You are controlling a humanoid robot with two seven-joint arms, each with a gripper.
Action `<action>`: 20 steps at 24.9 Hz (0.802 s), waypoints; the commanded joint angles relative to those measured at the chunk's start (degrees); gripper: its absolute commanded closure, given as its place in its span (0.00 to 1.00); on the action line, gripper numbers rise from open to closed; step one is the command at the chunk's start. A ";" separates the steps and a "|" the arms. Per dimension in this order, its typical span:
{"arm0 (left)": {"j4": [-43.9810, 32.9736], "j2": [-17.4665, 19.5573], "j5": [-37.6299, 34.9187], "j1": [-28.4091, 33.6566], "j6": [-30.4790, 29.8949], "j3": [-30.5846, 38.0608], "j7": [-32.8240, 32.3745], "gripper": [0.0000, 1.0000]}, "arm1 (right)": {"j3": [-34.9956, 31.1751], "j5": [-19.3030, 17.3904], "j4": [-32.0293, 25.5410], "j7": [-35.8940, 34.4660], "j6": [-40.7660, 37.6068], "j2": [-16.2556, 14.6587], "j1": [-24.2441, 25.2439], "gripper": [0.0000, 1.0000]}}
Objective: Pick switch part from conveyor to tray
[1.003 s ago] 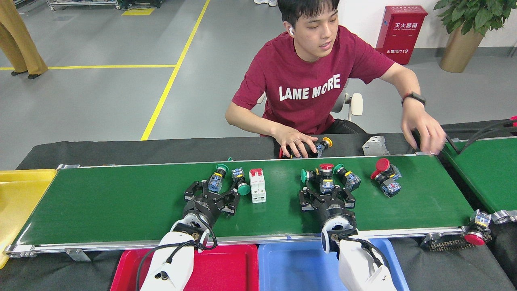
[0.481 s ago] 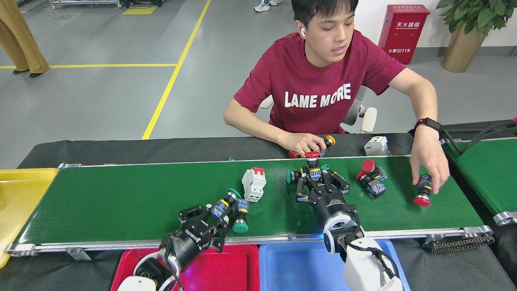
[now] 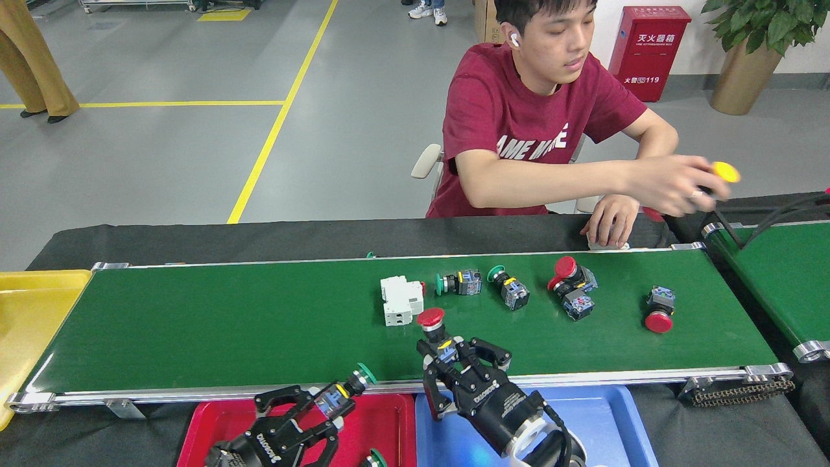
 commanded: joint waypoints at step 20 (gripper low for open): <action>-0.94 -6.17 5.78 8.01 21.95 18.44 0.96 0.00 | 5.86 0.43 -3.71 5.38 3.80 3.34 3.16 0.02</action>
